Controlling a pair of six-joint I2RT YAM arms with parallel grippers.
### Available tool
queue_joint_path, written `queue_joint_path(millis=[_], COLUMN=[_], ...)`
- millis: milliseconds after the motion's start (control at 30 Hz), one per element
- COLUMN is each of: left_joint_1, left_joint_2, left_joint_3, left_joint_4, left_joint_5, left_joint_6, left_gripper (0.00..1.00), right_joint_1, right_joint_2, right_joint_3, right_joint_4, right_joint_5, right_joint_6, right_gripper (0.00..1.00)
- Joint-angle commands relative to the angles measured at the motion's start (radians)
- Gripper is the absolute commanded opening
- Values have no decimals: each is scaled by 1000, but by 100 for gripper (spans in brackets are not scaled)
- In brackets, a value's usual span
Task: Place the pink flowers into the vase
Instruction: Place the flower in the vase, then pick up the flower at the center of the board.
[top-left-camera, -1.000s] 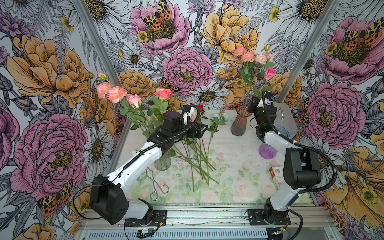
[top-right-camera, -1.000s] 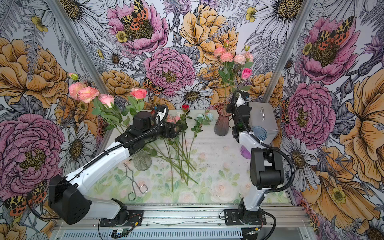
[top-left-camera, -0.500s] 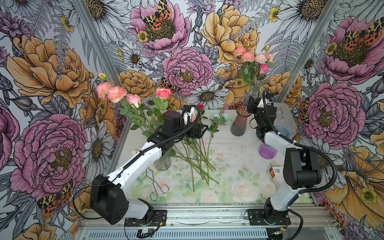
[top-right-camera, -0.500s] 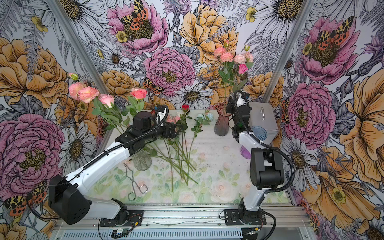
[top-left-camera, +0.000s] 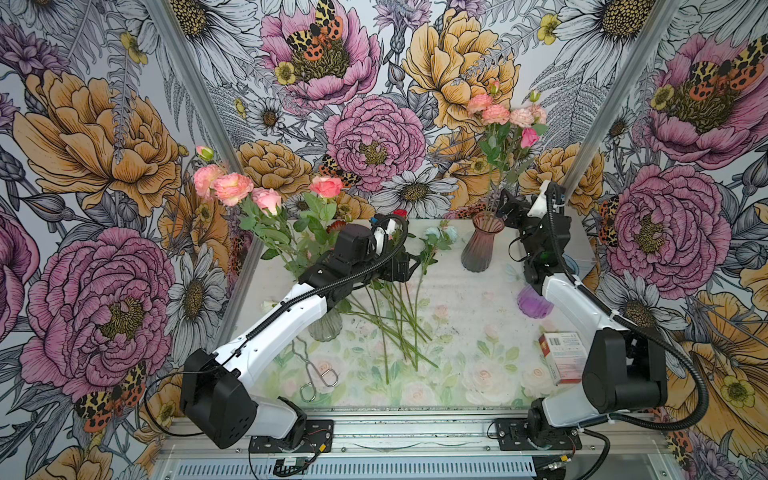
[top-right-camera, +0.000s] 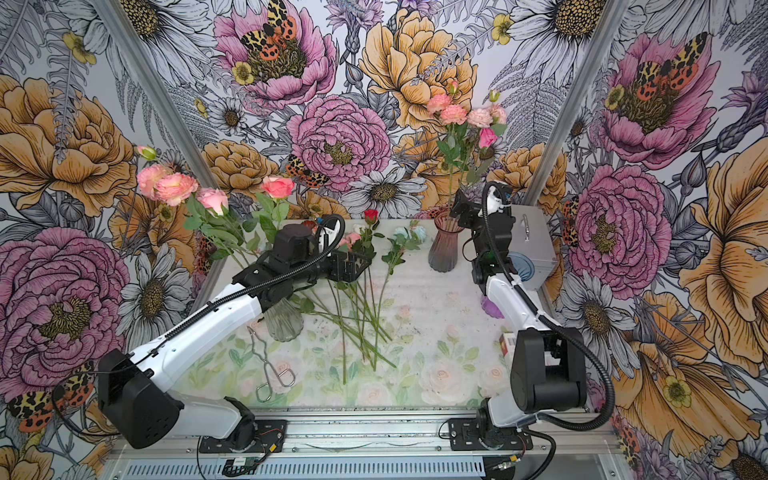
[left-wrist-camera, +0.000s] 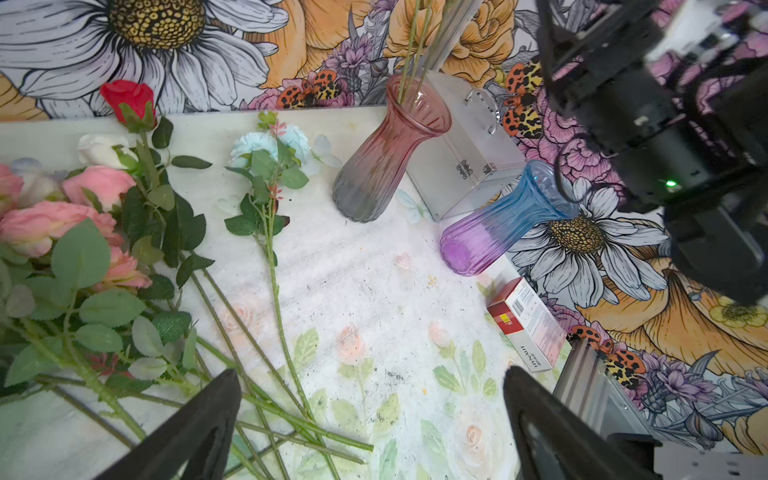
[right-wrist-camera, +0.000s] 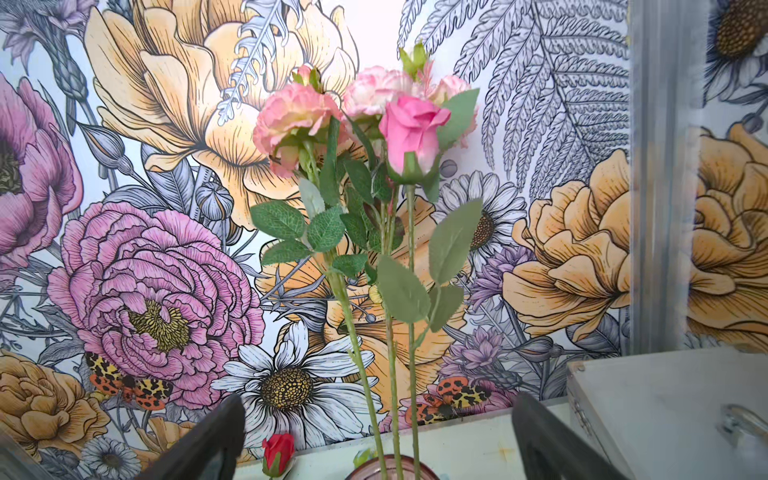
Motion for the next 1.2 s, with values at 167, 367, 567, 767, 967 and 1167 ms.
queue_joint_path(millis=[167, 367, 567, 767, 967, 1167], left_joint_1=[-13, -25, -42, -31, -5, 13], left_joint_2=[51, 167, 204, 264, 345, 397], left_joint_3=[25, 30, -16, -27, 11, 48], left_joint_4=[-206, -364, -363, -363, -360, -349], left_joint_5=[-42, -188, -243, -294, -331, -357], left_joint_6=[-190, -253, -334, -338, -315, -323], left_gripper=[98, 91, 89, 84, 74, 62], right_joint_1=[45, 101, 101, 102, 103, 106], right_joint_2=[-201, -323, -399, -359, -340, -360], right_joint_3=[-79, -121, -158, -152, -140, -143], right_joint_4=[-276, -418, -453, -449, -453, -473], right_joint_5=[-64, -106, -67, -134, -181, -186], right_joint_6=[38, -8, -37, -6, 28, 39], right_gripper=[99, 99, 99, 99, 99, 99])
